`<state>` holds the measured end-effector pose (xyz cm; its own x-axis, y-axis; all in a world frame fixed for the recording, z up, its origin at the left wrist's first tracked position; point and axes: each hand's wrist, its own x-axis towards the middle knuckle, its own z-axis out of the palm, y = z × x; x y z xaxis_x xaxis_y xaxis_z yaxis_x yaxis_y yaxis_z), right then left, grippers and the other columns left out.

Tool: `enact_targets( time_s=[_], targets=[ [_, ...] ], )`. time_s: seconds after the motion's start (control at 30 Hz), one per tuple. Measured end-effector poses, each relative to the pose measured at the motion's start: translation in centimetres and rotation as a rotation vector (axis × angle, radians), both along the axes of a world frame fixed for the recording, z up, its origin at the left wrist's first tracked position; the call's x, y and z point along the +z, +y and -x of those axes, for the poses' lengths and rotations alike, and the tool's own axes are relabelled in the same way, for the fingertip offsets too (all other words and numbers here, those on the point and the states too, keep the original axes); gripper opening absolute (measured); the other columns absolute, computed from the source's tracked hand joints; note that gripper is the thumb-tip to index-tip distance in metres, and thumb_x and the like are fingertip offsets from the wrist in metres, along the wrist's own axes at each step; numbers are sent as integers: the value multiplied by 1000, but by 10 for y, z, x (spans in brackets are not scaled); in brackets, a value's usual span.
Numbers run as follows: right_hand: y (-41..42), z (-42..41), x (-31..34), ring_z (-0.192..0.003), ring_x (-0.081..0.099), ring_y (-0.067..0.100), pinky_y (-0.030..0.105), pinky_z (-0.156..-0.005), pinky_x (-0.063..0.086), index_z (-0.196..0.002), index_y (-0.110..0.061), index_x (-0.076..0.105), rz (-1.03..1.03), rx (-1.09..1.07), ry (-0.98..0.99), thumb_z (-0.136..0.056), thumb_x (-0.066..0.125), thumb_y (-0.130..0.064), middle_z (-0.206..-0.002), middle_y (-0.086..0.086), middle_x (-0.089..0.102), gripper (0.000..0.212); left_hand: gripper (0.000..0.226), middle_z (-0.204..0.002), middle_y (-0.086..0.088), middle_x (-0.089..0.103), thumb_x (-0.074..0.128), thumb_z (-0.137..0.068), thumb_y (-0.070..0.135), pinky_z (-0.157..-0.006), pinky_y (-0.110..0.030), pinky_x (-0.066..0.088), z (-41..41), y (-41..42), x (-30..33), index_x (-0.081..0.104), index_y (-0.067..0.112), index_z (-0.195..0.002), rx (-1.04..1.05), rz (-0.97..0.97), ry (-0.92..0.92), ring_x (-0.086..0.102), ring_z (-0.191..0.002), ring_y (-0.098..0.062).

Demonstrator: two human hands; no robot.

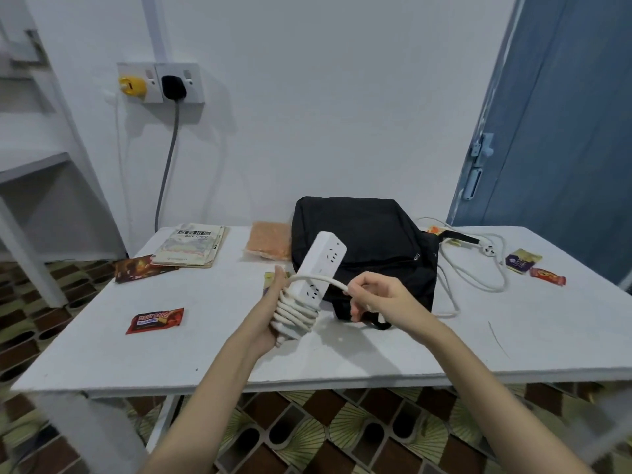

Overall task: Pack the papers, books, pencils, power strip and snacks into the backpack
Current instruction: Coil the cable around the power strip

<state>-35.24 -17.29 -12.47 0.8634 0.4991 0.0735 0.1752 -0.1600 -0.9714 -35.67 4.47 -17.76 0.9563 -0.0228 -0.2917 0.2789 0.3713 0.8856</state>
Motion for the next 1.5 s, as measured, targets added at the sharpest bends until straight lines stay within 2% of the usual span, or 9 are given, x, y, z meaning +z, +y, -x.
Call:
enact_targets(
  time_s=[0.17,0.3,0.47,0.67,0.83,0.97,1.1,1.27,1.5],
  targets=[
    [5,3,-23,-57,56,11,17,-57,46,-90,-5,66,-28,-74,-114,-90,61,-13,-73,13,63,10,48,-46,11,48,67,-69,62,-56,-9,28,-9,-11,-19,62,14,-73,-15,420,145,49,-42,-4],
    [12,5,-41,-66,53,8,26,-62,49,-106,-24,66,36,-73,-236,-93,55,-19,-82,3,62,17,47,-52,7,51,78,-60,53,-63,-22,37,-11,-18,-21,53,19,-81,47,412,122,52,-51,-8],
    [21,11,-58,-65,49,3,17,-60,38,-114,-31,61,50,-183,-376,-95,51,-22,-81,-25,60,23,36,-60,-8,68,48,-87,47,-65,-40,51,-2,-39,-9,60,13,-87,170,338,129,65,-50,-25],
    [23,10,-58,-75,57,27,43,-68,47,-101,-24,66,18,-186,-346,-93,54,-27,-81,-8,64,14,48,-37,-1,50,50,-79,53,-48,-26,47,10,-37,-8,59,7,-67,20,465,146,52,-31,-15],
    [17,5,-48,-86,58,33,50,-81,47,-85,-14,68,-44,-136,-293,-90,55,-30,-83,0,66,22,55,-63,-10,63,55,-68,57,-57,-32,47,12,-38,-8,73,5,-73,-52,335,52,59,-51,-24],
    [10,4,-48,-69,57,12,32,-68,46,-90,-18,67,-7,-117,-294,-88,63,-26,-71,-1,60,10,48,-69,-13,59,55,-63,40,-58,-32,45,13,-39,-2,60,1,-89,-5,397,49,56,-52,-26],
    [-10,-10,-44,-54,48,6,28,-58,39,-67,-21,64,279,-166,-313,-73,63,-60,-55,-5,54,39,58,-96,-20,57,48,-69,41,-58,-36,48,12,-31,-1,56,-1,-109,-1,430,43,57,-57,-29],
    [-55,-28,-23,-48,44,5,16,-55,36,-59,-9,60,268,-28,-54,-87,62,-35,-52,-1,49,38,51,-79,-8,47,54,-62,41,-56,-31,47,7,-13,-1,53,9,-102,-7,443,52,50,-53,-23],
    [-56,-41,-32,-39,42,0,9,-47,30,-57,-9,62,235,-201,-88,-83,70,-26,-38,-12,48,32,49,-87,-17,60,46,-71,41,-49,-32,48,5,-19,4,64,1,-93,-226,428,64,54,-52,-28]
  ],
)
